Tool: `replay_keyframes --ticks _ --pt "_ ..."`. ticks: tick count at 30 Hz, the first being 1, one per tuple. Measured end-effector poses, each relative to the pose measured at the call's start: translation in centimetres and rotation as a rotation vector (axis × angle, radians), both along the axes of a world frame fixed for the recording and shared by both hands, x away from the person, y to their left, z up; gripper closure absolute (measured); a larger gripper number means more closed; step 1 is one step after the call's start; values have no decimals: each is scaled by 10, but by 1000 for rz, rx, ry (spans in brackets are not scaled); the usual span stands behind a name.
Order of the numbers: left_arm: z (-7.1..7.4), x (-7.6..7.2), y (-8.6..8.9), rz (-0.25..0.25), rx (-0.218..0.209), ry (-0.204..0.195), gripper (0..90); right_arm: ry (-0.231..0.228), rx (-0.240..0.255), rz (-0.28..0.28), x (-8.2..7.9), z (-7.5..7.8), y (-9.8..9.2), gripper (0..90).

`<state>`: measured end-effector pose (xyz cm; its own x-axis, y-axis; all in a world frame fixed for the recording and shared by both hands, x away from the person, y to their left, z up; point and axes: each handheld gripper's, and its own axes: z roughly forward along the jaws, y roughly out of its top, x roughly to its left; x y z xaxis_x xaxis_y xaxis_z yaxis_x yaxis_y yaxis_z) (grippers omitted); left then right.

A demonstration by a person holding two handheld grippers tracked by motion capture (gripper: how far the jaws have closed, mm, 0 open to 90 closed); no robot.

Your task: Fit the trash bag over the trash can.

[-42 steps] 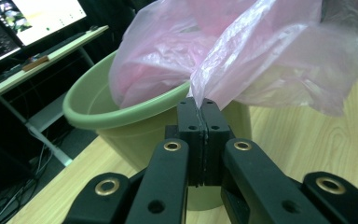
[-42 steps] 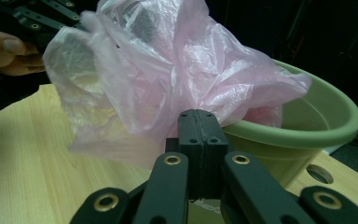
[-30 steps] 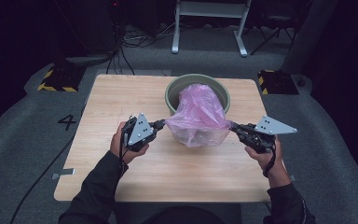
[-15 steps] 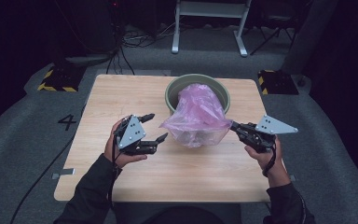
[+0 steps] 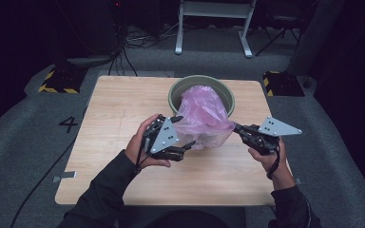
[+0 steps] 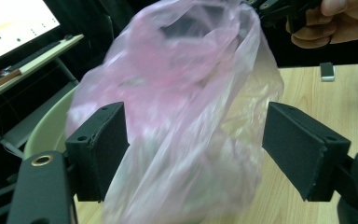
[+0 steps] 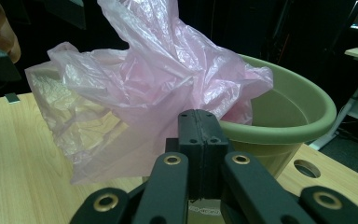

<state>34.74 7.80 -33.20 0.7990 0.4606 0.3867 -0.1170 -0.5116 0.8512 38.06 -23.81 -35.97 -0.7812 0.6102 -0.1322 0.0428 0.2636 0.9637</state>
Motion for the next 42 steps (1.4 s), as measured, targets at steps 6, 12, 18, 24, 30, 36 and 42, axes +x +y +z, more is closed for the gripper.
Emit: replay_keyframes --ticks 6,12,18,24,30,36,42 --pt "-1 6 -18 -1 45 -6 335 -6 -8 -6 -1 1 -1 888" --pt "-4 11 -20 -7 60 -13 640 -14 -22 -9 -2 2 0 851" --pt "-6 14 -22 19 81 -37 880 -23 -51 -33 -2 1 2 637" --pt "-7 16 -22 43 73 -32 898 -39 -98 -58 -10 -1 -3 379" --pt "-7 17 -22 49 64 -26 899 -16 -104 -61 -22 -6 -15 291" --pt "-8 17 -24 54 58 -25 899 -4 -89 5 -39 -6 -14 251" --pt "-9 18 -25 53 48 -22 899 46 -68 29 -41 -12 4 251"
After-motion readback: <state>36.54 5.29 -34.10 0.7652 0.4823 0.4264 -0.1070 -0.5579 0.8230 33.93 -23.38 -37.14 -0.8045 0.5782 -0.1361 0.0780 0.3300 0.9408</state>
